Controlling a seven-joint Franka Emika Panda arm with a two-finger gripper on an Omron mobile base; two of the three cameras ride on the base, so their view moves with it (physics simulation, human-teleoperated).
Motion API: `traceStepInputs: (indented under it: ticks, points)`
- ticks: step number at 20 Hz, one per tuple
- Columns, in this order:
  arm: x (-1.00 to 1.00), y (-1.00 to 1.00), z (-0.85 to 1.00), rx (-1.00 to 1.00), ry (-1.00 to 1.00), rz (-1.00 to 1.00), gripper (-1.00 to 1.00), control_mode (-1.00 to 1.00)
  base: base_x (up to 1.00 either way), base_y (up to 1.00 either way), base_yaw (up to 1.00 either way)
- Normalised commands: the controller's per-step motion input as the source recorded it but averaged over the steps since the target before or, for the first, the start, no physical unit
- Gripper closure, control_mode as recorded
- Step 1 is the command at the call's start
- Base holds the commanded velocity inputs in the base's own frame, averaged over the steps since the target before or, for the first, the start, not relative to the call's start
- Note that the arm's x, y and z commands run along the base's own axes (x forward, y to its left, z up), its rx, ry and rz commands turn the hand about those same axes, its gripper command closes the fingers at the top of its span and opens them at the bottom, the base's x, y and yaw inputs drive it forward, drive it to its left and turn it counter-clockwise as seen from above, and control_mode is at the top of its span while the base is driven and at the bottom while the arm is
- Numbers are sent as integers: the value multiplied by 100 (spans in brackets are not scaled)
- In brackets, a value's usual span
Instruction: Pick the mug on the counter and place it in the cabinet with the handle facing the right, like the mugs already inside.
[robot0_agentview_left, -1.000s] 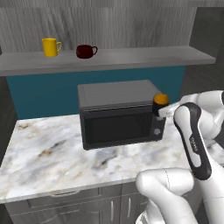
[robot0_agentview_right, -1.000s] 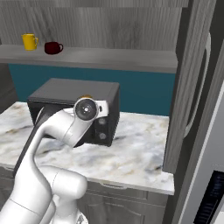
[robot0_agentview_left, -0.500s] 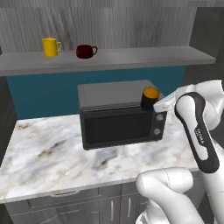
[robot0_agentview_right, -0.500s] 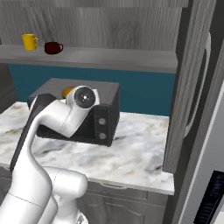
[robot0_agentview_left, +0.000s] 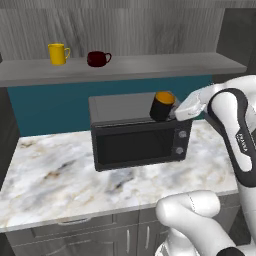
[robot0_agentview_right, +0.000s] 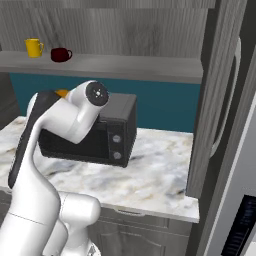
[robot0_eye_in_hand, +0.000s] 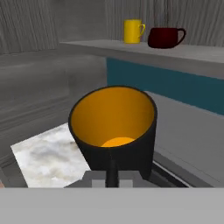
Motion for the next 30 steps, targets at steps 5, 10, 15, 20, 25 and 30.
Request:
traceStepInputs:
  ticks: [5,10,15,20,25,30]
  points:
    - [-26,26,49,0,-5,13,100,-100,0,0,0]
    - [-24,19,54,0,-13,6,100,-100,0,0,0]
    - [-2,5,48,0,-12,3,100,-100,0,0,0]
    - [2,0,27,0,-2,4,100,-100,0,0,0]
    - [14,0,7,1,0,8,100,-100,0,0,0]
    - [7,0,23,2,-1,2,100,-100,0,0,0]
